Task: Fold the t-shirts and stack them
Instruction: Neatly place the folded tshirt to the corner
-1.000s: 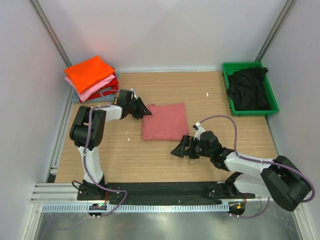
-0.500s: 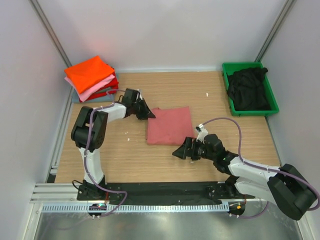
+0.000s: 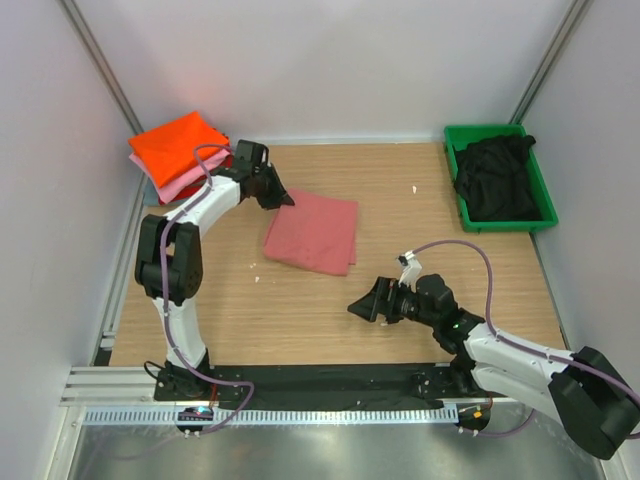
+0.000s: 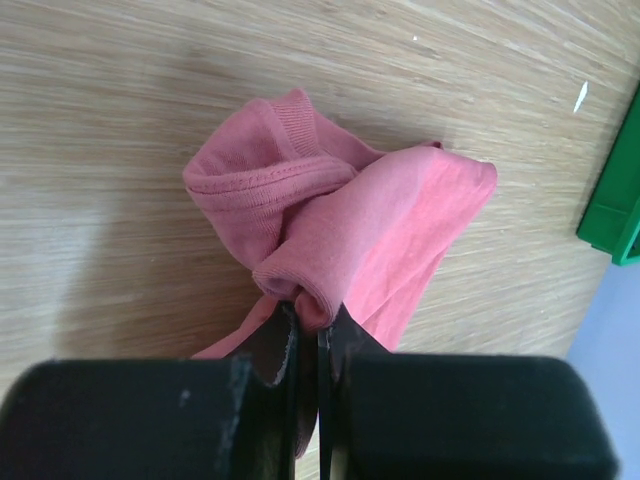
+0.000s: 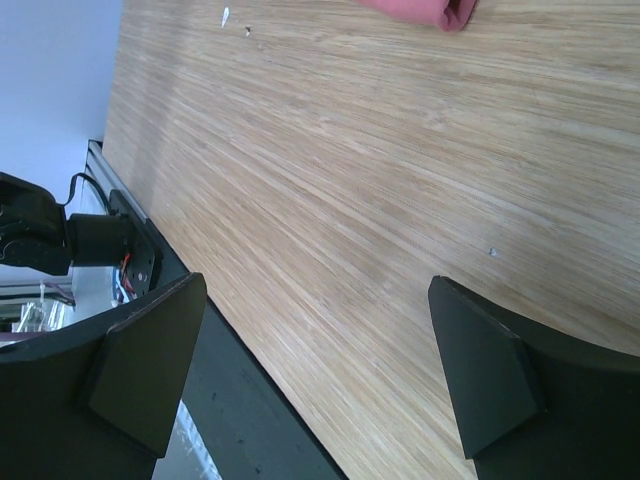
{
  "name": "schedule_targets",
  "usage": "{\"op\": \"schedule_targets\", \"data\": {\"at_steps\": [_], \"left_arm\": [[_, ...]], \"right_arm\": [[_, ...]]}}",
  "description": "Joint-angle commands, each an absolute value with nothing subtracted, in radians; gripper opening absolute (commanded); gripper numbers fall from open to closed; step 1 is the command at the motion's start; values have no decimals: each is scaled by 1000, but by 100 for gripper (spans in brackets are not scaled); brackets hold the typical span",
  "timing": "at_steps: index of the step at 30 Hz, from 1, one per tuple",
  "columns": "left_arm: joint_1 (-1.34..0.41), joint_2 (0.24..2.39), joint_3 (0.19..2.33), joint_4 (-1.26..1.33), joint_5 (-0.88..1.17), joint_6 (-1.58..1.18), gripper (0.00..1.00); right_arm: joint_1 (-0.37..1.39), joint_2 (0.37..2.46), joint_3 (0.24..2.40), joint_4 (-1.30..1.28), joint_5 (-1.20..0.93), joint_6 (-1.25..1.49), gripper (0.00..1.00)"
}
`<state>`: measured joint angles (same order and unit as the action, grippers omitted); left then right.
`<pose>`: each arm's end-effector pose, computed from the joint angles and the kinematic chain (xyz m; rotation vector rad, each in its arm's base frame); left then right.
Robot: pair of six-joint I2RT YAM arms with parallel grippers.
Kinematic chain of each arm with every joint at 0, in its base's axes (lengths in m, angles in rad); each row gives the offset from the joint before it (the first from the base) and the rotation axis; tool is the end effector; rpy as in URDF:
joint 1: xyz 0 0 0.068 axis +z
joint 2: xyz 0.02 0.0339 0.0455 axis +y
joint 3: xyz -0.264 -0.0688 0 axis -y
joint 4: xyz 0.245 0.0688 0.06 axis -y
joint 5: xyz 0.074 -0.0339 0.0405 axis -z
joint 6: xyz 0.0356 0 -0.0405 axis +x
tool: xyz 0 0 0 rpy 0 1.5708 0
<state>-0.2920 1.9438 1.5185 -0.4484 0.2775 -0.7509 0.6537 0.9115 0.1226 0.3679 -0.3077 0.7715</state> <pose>0.4125 -0.1342 0.2299 -0.4563 2.5253 -0.7743 0.1300 0.1132 0.1465 -0.0902 2.1862 1.1777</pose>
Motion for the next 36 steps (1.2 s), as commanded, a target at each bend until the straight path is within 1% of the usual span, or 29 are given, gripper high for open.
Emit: {"op": "schedule_targets", "data": {"at_steps": [1,9,13,16,21,24,31,36], "left_arm": [[-290,1908,1572,-549,229,-761,0],[-314,1841,1480,-537,213,-848,0],[-319,1833,1528,-554,193,-801,0],[-319,1855,1604,-615,170,-756,0],[-307,1874,1683,-629,163,-713,0],[-276,1913,1793,-675,169,-690,0],[-218,1988,2017,-670,248,-660,0],[-157,2057,2173,-667,334,-687,0]], "right_arm": [[658,881,115,419,-281,773,100],[658,913,123,426,-291,770,100],[658,920,126,431,-293,772,100],[658,920,124,431,-291,772,100],[660,917,124,430,-290,772,100],[660,917,124,430,-290,772,100],[658,919,124,426,-285,772,100],[658,922,126,425,-282,772,100]]}}
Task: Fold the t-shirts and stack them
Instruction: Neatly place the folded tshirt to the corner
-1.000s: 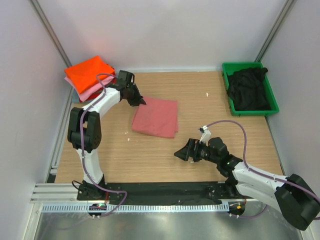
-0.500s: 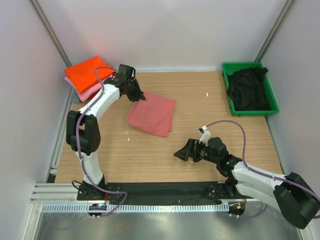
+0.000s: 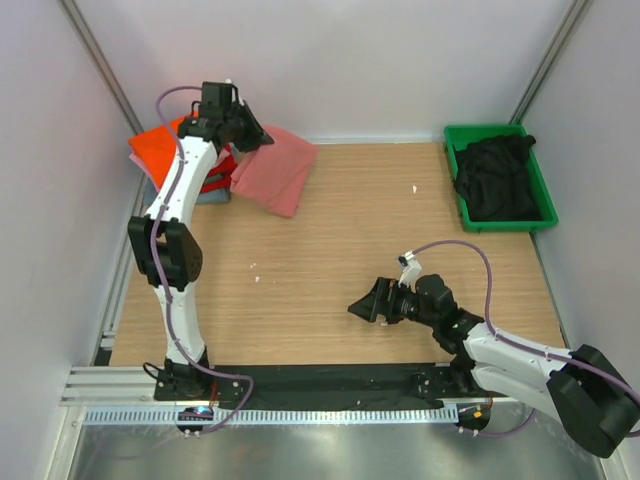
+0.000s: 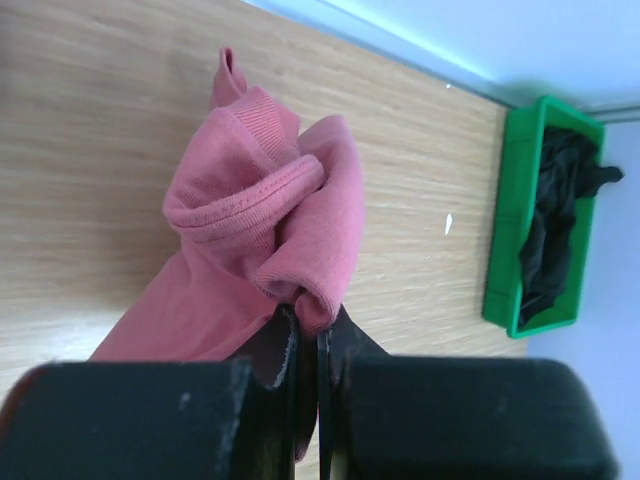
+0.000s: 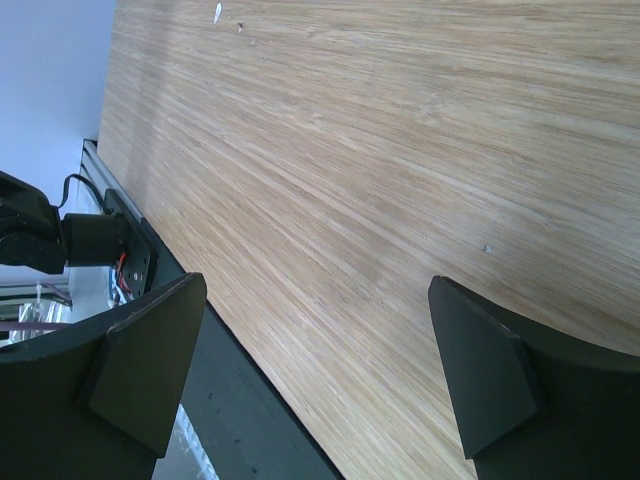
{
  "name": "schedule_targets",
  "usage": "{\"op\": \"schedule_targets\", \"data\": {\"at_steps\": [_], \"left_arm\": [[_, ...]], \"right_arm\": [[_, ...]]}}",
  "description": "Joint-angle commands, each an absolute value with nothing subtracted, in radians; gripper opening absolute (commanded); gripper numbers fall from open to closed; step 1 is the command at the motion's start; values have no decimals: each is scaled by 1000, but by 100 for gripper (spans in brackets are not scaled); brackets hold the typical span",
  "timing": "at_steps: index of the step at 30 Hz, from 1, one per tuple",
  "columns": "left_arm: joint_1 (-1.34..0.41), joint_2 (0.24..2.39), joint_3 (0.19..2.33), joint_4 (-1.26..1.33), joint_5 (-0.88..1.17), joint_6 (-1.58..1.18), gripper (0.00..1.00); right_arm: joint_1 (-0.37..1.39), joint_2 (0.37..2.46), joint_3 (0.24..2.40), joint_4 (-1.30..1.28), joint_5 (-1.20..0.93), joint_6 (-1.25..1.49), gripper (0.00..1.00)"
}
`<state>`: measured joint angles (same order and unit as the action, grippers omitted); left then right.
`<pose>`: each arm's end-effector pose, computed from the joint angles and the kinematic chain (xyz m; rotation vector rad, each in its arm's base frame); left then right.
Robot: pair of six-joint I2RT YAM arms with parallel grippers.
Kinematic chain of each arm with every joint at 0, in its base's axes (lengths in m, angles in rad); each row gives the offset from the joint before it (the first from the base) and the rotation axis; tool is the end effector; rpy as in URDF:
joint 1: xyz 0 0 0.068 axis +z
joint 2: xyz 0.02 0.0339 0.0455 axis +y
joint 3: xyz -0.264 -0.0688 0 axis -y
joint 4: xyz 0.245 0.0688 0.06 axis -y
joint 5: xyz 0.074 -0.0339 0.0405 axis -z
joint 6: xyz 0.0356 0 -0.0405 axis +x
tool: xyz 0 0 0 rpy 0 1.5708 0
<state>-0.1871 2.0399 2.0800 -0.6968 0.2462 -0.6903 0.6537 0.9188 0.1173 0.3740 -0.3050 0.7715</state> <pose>0.4579 -0.0955 0.3525 -0.4384 2.2695 -0.7404 0.1297 0.1128 0.1443 -0.0870 2.1926 1.1724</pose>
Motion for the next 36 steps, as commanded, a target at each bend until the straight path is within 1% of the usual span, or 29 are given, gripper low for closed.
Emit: {"op": "schedule_targets", "data": {"at_steps": [1,8,10,12,17,18,23,36], "left_arm": [[-143,2081,2228,-669,347,-692,0],[-81,2169,2439,-640,428,-741,0],[-63,2192,2526,-620,439,-778,0],[-49,2207,2566,-582,439,-826,0],[-5,2198,2576,-453,434,-932,0],[26,2198,2577,-418,428,-948,0],[74,2215,2618,-342,422,-1031,0],[141,2189,2614,-354,387,-1036,0]], "right_arm": [[658,920,126,423,-282,772,100],[658,942,129,436,-285,772,100],[657,959,133,440,-291,772,100],[660,968,135,448,-298,772,100],[658,973,133,451,-298,770,100],[658,970,135,451,-298,770,100],[658,982,135,459,-298,772,100],[658,985,127,482,-296,784,100]]}}
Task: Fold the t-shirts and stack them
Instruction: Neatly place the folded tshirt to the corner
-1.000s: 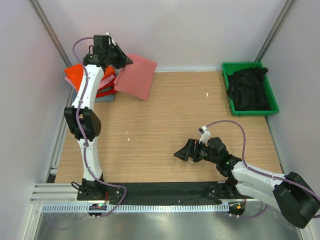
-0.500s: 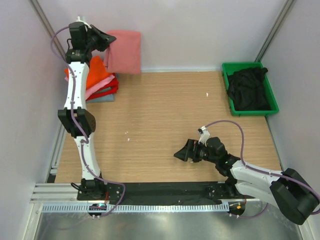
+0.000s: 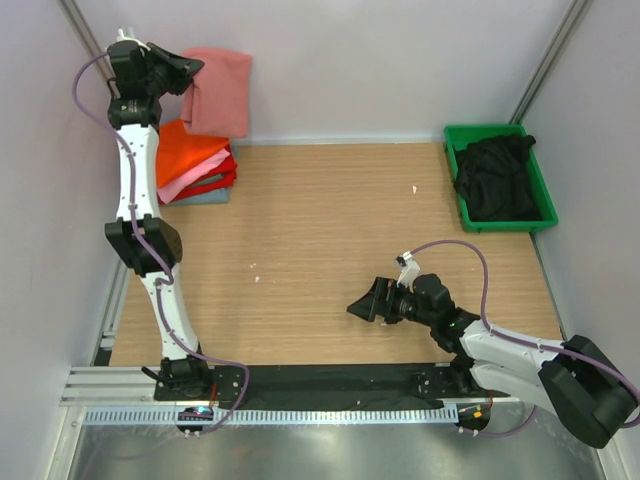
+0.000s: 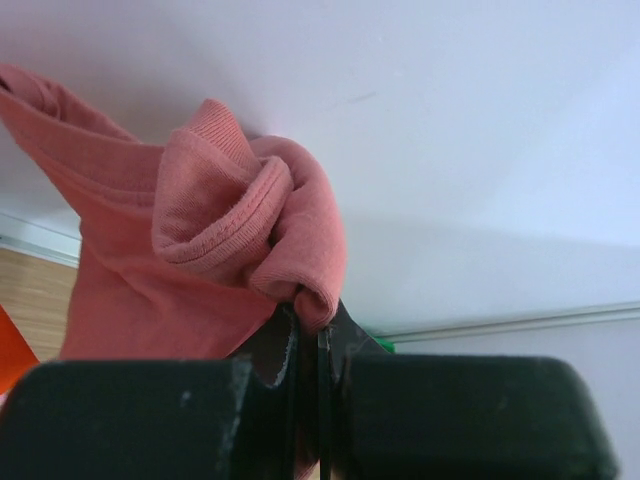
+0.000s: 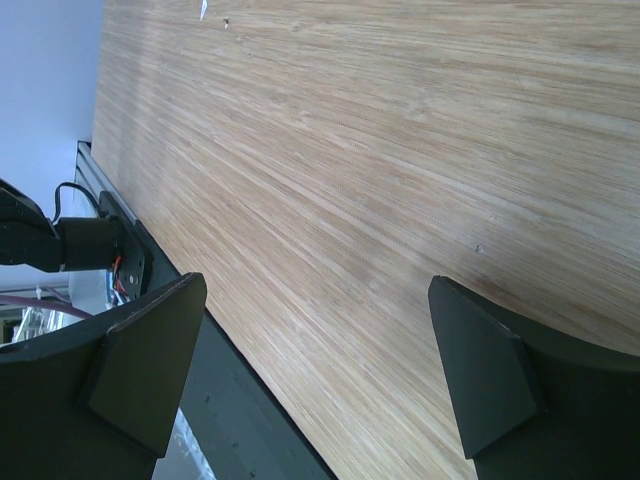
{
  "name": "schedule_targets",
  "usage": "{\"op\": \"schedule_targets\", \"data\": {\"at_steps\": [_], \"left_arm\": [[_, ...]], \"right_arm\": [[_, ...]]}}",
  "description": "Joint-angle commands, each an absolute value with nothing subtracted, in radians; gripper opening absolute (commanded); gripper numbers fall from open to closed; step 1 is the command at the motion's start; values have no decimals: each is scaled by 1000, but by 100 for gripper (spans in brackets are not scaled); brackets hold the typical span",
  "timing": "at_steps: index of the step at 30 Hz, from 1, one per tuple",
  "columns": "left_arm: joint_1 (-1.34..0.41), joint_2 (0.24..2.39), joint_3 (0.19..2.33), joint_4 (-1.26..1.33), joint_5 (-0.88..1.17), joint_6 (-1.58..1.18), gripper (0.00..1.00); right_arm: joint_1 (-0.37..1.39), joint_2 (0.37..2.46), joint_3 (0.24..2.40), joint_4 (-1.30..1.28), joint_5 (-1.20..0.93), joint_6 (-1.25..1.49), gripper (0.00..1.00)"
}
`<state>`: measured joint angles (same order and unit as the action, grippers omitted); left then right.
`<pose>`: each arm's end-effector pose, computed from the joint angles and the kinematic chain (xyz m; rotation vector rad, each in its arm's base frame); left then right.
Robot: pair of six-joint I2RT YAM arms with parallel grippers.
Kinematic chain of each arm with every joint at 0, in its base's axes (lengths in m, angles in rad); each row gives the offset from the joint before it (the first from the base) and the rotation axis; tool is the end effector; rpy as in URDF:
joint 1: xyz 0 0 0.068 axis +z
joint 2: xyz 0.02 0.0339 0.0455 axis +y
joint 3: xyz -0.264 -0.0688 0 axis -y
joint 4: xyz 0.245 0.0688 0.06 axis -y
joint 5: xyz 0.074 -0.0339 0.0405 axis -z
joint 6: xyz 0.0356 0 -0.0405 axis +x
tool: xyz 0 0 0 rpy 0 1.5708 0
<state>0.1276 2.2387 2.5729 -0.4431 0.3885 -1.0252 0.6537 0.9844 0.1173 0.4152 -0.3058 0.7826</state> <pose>0.4992 0.0505 0.4462 -0.6932 1.6314 -0.9885 0.1326 0.1151 0.1383 -0.0706 2.2216 1.1683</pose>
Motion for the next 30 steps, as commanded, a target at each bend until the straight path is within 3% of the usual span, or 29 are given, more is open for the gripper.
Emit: {"op": "schedule_targets", "data": {"at_steps": [1,20,30], "left_arm": [[144,2184,2612,-357,380,-1034,0],[201,2128,2579,-439,302,-976,0],[229,2039,2439,-462,229,-951,0]], "right_arm": [[658,989,127,482,-298,785,100],[658,1005,130,491,-305,785,100],[658,1014,132,497,-310,787,100]]}}
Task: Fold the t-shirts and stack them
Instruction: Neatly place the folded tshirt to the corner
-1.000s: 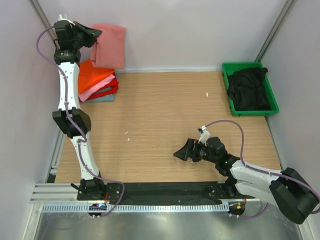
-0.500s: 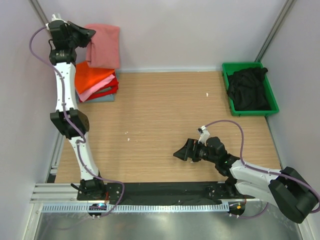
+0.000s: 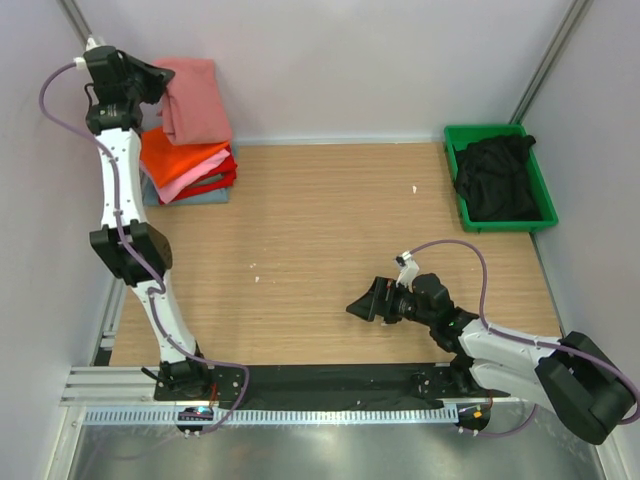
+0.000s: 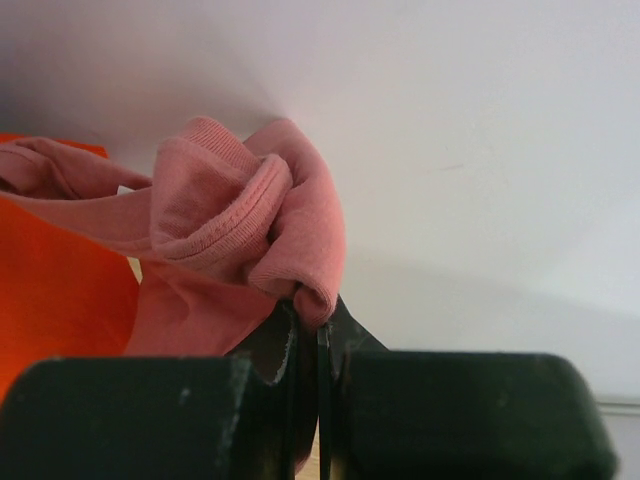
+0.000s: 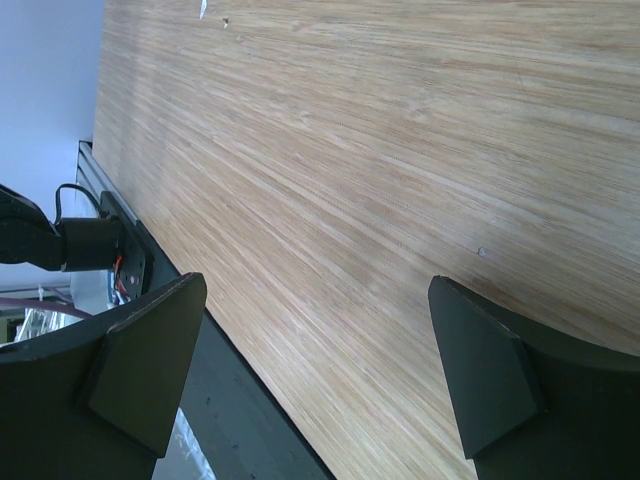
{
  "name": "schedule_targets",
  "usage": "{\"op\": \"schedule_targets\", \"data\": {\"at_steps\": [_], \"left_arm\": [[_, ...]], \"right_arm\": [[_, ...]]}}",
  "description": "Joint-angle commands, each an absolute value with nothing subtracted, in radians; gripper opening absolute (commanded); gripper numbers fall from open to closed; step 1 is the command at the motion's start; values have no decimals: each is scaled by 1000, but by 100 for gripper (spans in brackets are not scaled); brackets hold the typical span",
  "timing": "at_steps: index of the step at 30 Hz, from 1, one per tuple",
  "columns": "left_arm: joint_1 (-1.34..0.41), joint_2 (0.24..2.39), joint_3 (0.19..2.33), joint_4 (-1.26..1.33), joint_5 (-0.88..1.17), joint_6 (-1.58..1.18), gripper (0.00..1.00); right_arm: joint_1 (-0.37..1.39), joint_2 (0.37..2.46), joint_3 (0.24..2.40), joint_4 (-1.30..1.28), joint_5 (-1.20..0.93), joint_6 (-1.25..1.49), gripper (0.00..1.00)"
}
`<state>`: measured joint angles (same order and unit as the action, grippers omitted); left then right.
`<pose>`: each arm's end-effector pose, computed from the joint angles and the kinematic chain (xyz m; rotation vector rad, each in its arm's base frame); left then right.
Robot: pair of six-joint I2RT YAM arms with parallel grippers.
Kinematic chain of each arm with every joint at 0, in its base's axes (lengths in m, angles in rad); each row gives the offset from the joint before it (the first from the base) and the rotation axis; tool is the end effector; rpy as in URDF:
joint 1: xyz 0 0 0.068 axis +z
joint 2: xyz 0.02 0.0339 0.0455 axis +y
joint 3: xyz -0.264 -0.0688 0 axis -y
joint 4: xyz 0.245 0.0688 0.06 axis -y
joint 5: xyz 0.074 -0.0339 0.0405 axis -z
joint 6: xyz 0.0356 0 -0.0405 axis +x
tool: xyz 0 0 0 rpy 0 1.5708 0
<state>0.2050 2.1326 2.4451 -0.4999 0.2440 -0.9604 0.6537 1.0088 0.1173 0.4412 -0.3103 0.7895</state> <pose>0.4736 0.0897 0.4491 -0.8409 1.6093 -0.7576 0.1340 0.1163 0.1370 -0.0665 2.2228 1.1770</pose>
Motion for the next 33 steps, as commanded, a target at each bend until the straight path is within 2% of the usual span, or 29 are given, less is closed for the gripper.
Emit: {"op": "schedule_targets", "data": {"at_steps": [1,8,16,26,29,33], "left_arm": [[233,2033,2409,-463,227,-954,0],[261,1973,2316,-457,186,-919,0],[308,2097,2450,-511,299,-922,0],[357,2097,2281,-502,331,-874,0],[380,2097,2195,-499,336,-870,4],[408,2117,2148,-492,351,-831,18]], "right_arm": [[657,1011,132,495,-310,785,100],[658,1014,130,495,-311,785,100],[658,1015,132,497,-313,785,100],[660,1023,133,499,-316,784,100],[658,1022,133,500,-316,785,100],[658,1020,132,500,-318,785,100]]}}
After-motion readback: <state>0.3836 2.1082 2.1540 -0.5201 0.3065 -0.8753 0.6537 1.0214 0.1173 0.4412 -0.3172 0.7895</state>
